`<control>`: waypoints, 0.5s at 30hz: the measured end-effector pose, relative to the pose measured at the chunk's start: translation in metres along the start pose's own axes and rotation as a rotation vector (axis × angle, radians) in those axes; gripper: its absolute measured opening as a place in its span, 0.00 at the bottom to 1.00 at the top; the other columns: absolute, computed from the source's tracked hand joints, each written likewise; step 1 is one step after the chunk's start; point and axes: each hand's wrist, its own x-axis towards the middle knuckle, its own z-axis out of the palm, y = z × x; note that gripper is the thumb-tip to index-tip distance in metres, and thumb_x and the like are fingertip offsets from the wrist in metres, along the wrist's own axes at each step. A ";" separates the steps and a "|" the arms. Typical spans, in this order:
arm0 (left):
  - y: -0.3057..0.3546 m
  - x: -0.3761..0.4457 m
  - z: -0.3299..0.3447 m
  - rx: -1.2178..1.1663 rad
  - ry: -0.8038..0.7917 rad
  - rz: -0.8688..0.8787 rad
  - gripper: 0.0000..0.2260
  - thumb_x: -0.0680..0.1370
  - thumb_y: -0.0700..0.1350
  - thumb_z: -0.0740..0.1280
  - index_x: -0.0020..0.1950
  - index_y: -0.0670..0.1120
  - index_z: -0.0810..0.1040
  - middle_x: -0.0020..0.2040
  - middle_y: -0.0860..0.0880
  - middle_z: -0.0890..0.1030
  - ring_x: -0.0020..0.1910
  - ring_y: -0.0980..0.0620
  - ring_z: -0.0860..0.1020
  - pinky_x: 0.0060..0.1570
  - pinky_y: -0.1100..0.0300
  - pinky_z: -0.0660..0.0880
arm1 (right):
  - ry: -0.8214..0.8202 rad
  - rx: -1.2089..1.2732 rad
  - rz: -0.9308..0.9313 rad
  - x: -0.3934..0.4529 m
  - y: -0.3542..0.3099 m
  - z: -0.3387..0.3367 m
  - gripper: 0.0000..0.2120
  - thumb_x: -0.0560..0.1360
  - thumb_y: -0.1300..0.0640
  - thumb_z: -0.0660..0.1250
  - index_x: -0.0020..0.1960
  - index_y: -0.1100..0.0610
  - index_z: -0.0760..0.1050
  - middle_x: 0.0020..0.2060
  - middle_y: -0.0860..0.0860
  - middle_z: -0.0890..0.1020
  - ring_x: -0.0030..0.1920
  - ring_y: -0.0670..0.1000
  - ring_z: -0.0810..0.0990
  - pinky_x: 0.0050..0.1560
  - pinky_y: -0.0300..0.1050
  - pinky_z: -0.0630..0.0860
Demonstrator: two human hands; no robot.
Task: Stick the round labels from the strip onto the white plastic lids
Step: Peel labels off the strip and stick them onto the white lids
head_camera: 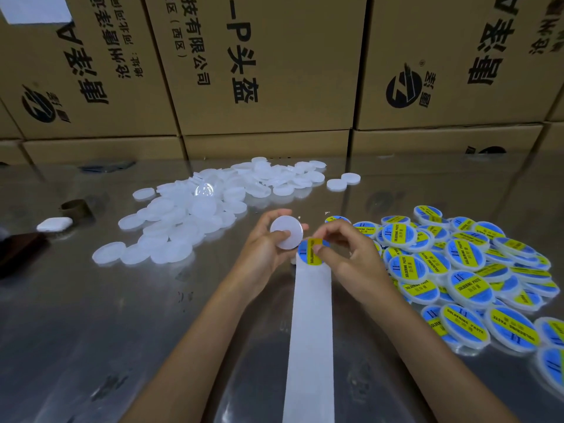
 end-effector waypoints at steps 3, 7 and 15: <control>-0.001 -0.001 0.001 0.020 -0.009 0.002 0.17 0.81 0.30 0.57 0.62 0.47 0.77 0.49 0.47 0.86 0.52 0.46 0.85 0.47 0.55 0.83 | 0.020 0.270 0.072 0.001 -0.002 -0.002 0.08 0.75 0.72 0.66 0.50 0.62 0.73 0.44 0.48 0.80 0.47 0.42 0.81 0.48 0.36 0.76; 0.002 -0.004 0.003 -0.100 -0.040 -0.014 0.17 0.81 0.30 0.55 0.61 0.43 0.77 0.44 0.47 0.87 0.46 0.44 0.86 0.45 0.53 0.83 | 0.079 0.387 0.122 0.003 0.000 -0.004 0.11 0.75 0.72 0.66 0.52 0.60 0.73 0.44 0.50 0.82 0.45 0.43 0.83 0.43 0.36 0.77; 0.007 -0.015 0.022 -0.382 -0.161 -0.165 0.21 0.84 0.51 0.56 0.67 0.38 0.75 0.61 0.36 0.80 0.61 0.37 0.79 0.60 0.44 0.78 | 0.131 0.173 -0.020 0.002 -0.003 0.002 0.15 0.73 0.71 0.70 0.49 0.53 0.74 0.43 0.42 0.81 0.43 0.45 0.82 0.44 0.37 0.78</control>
